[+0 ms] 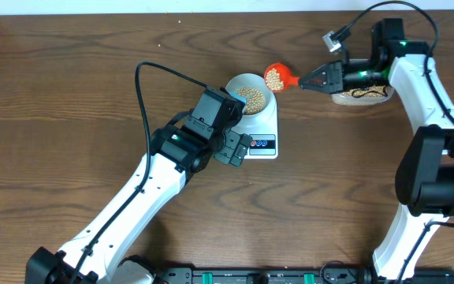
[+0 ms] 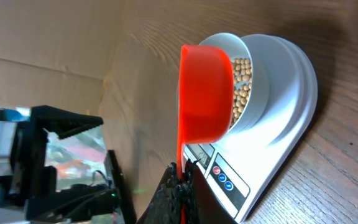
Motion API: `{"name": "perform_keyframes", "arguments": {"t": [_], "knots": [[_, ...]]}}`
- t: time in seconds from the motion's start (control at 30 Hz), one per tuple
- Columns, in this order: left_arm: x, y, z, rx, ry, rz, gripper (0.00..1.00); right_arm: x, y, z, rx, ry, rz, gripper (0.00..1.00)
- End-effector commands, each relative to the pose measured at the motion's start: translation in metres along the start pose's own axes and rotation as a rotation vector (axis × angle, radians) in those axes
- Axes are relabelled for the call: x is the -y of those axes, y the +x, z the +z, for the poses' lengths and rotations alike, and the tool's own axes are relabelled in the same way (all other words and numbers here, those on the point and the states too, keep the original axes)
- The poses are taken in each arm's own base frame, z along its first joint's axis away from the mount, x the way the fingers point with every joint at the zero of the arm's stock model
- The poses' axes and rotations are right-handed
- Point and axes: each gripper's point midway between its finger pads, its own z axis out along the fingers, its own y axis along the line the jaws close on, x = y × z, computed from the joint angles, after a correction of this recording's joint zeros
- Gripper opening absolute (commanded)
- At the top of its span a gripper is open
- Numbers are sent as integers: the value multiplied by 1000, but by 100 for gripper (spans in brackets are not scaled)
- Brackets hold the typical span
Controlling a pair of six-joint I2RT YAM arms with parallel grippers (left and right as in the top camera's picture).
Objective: Scoop item into bowl and weigh 50g on scale
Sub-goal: 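Carry the filled scoop with the right gripper over the grey bowl, then tilt the scoop with the right gripper to pour soybeans into the bowl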
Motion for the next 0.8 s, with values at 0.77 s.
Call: {"name": "perform_keyframes", "arguments": {"t": [0.77], "knots": [[-2,0,0,-1,-4,-4,98,-24,3,62,-142,415,-319,2]]}}
